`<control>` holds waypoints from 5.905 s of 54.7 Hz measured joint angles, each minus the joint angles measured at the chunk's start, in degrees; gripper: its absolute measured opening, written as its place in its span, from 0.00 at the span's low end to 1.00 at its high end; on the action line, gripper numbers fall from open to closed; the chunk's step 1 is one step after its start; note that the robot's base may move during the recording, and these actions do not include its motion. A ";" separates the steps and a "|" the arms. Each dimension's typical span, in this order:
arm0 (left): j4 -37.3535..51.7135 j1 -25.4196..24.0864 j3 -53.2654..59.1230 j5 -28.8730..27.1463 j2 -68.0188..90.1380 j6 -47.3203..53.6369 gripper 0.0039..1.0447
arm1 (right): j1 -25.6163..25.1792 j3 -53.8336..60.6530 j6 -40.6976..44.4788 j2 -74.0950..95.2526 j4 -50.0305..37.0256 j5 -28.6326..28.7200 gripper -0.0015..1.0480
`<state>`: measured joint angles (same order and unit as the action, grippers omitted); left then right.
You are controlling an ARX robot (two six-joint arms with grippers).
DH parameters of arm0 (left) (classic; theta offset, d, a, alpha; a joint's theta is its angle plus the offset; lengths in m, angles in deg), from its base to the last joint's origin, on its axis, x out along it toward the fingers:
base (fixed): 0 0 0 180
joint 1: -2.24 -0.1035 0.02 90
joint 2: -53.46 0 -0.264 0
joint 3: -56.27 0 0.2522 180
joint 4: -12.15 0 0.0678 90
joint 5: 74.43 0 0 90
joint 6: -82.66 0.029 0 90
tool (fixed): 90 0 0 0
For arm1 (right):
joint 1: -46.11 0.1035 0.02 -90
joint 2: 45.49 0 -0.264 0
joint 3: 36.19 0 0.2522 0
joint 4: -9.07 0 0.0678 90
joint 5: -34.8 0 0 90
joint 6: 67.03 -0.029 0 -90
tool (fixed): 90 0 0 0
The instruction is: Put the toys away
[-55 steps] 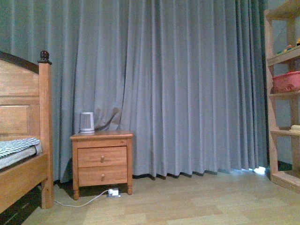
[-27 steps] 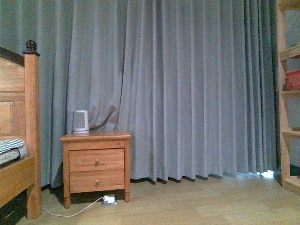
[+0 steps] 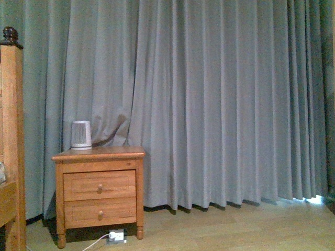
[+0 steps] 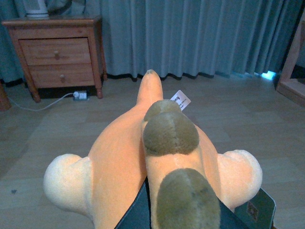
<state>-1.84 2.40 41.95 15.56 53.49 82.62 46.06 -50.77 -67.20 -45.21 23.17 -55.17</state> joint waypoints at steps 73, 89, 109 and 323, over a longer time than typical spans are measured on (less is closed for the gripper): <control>0.00 -0.02 0.00 0.00 0.00 0.00 0.94 | 0.00 0.00 0.00 0.02 0.00 0.02 0.06; 0.00 -0.02 0.00 0.00 -0.02 0.00 0.94 | 0.00 0.00 0.00 0.02 0.00 0.00 0.06; 0.00 -0.13 0.00 -0.44 0.00 0.00 0.94 | 0.09 0.00 0.02 0.07 0.00 0.44 0.06; 0.00 -0.02 0.00 0.02 0.07 0.02 0.94 | 0.28 0.00 -0.37 0.07 -0.13 -1.01 0.06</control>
<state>-1.84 2.38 41.95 15.58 53.55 82.65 46.34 -50.77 -67.57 -45.15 23.04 -56.17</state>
